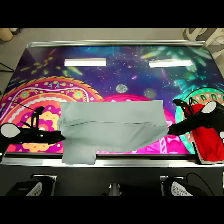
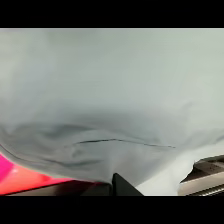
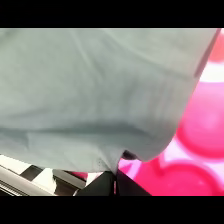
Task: Fold the shirts.
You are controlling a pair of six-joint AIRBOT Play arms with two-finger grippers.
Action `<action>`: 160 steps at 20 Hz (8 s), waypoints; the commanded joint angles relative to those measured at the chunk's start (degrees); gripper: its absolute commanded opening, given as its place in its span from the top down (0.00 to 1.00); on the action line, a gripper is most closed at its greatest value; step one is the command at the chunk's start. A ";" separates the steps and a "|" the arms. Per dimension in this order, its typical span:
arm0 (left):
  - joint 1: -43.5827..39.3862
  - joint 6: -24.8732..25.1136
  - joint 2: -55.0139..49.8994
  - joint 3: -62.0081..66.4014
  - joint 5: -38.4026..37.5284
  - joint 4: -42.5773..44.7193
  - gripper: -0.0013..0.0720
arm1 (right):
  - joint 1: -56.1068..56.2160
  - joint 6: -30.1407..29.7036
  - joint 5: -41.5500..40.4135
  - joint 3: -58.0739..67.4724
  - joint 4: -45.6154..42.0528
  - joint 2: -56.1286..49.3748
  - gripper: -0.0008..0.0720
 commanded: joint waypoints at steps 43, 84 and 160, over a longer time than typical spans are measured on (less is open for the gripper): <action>-2.34 -2.89 -33.55 46.16 0.94 6.51 0.40 | -1.97 1.57 -0.85 26.29 16.61 -32.54 0.11; 3.80 -4.04 -19.58 46.25 17.75 -6.38 0.95 | 29.62 -0.70 -18.58 27.58 41.64 -11.08 0.97; 10.27 1.75 -5.09 39.65 10.93 -1.64 0.95 | -42.58 15.32 20.28 23.12 -18.58 4.85 0.97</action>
